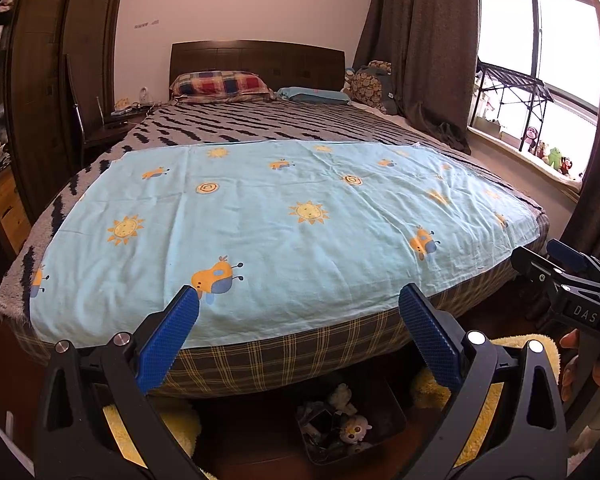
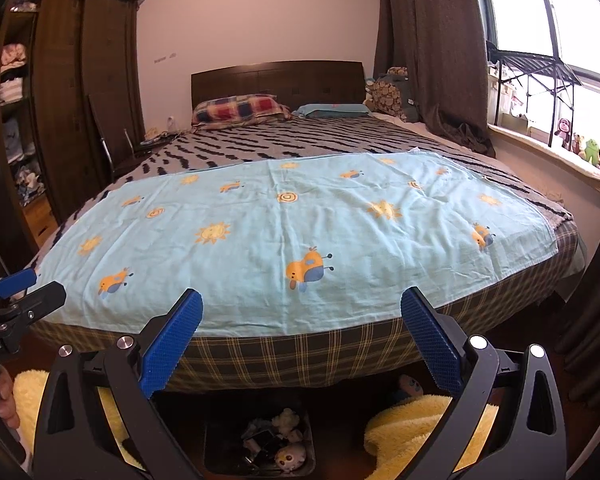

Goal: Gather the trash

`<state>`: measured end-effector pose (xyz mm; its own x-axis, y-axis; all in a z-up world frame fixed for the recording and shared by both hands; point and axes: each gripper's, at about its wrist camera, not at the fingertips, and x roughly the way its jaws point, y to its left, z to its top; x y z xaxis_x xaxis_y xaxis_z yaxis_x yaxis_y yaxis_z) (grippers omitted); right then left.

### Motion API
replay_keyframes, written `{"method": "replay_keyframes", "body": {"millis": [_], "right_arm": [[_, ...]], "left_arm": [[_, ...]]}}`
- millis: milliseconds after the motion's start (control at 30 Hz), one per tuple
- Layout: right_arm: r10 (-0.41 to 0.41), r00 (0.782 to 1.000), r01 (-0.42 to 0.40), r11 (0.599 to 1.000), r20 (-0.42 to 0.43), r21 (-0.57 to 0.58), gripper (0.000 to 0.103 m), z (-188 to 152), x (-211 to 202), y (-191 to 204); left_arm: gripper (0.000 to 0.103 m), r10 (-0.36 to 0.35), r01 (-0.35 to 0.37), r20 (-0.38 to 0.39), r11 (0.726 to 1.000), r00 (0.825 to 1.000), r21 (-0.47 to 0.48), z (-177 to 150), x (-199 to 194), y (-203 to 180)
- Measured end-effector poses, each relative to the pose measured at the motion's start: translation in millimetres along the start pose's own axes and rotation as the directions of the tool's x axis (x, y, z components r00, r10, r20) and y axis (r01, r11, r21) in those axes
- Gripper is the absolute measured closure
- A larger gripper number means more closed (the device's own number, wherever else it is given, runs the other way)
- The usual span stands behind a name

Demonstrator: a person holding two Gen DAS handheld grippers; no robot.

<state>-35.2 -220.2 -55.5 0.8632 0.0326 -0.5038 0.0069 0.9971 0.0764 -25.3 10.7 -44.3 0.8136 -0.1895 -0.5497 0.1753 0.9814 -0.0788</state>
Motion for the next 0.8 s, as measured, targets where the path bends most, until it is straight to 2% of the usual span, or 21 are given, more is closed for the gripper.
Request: {"method": "replay_keyframes", "body": {"millis": [800], "right_arm": [[0.008, 1.000, -0.008, 1.000, -0.004, -0.003, 0.003, 1.5, 2.3, 3.8]], "left_arm": [[0.008, 0.015, -0.015, 0.005, 1.000, 1.000, -0.002, 1.7, 0.8, 0.5]]}}
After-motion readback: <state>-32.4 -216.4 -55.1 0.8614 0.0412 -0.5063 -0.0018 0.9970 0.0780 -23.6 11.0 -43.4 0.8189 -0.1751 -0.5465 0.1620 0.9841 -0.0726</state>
